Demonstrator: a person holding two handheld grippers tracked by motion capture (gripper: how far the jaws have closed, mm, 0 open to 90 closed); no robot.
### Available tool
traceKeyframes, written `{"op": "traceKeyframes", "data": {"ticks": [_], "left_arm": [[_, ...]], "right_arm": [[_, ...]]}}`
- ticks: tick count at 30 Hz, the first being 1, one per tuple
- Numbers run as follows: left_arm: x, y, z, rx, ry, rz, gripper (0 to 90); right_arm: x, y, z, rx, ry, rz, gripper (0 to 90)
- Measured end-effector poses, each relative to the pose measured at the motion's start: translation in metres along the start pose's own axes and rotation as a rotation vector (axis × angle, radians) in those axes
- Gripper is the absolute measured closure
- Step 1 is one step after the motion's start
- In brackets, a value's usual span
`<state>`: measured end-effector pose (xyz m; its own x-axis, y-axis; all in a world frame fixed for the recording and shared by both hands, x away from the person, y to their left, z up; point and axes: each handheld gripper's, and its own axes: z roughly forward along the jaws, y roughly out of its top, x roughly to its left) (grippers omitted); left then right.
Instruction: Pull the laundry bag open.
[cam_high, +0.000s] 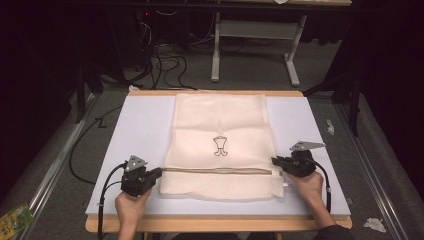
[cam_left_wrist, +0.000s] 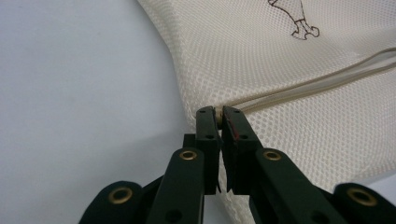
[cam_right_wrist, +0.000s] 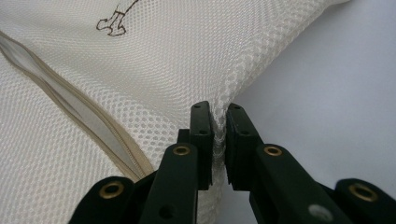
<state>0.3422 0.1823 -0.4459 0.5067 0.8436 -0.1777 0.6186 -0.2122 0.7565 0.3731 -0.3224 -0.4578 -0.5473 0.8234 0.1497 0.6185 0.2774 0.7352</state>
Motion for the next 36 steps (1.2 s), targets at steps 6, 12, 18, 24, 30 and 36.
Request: {"op": "traceKeyframes", "data": {"ticks": [6, 12, 18, 24, 30, 36], "left_arm": [[-0.002, -0.001, 0.002, 0.000, -0.005, 0.009, 85.8], [-0.003, 0.000, 0.003, -0.025, -0.007, 0.017, 82.5], [-0.005, 0.003, 0.000, -0.061, -0.001, 0.033, 69.3], [-0.005, 0.007, -0.008, -0.139, 0.007, 0.034, 60.5], [-0.002, 0.010, -0.018, -0.193, 0.012, 0.034, 57.8], [0.009, 0.011, -0.028, -0.235, 0.025, 0.004, 56.5]], "right_arm": [[0.000, -0.003, 0.002, 0.015, -0.002, -0.003, 78.7], [0.001, -0.003, 0.000, 0.016, -0.026, -0.003, 66.6], [0.001, -0.001, -0.015, -0.060, -0.059, 0.009, 57.8], [-0.001, 0.002, -0.034, -0.124, -0.067, 0.004, 57.2], [-0.006, 0.002, -0.053, -0.185, -0.079, 0.024, 58.1], [-0.014, -0.002, -0.066, -0.223, -0.103, 0.045, 57.8]]}}
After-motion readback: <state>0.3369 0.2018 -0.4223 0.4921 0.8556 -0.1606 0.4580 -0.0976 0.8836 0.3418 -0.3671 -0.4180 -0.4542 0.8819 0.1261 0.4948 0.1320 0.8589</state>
